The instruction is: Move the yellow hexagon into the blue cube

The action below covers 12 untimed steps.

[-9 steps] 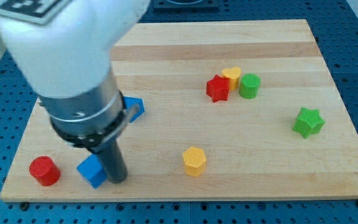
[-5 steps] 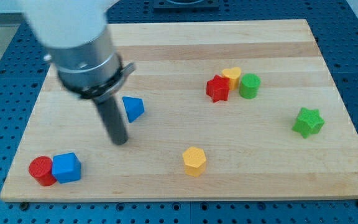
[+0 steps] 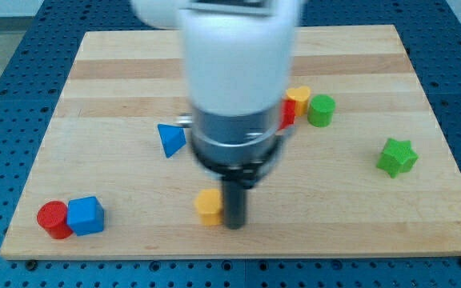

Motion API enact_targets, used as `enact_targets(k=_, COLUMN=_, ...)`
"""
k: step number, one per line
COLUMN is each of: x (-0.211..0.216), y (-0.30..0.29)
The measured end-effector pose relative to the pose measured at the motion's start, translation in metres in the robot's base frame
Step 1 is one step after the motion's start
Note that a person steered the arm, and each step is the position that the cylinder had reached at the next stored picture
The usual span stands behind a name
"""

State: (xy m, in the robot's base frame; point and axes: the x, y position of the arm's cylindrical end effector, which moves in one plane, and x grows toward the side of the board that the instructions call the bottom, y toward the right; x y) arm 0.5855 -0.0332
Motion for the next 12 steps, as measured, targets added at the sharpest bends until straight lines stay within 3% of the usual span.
enact_targets(k=1, x=0.0, y=-0.017)
enact_targets(k=2, x=-0.001, y=0.033)
enact_targets(k=3, x=-0.003, y=0.031)
enact_targets(k=6, x=-0.026, y=-0.011)
enact_targets(k=8, x=-0.019, y=-0.095)
enact_targets(k=11, x=-0.02, y=-0.123)
enact_targets(k=12, x=-0.02, y=-0.096)
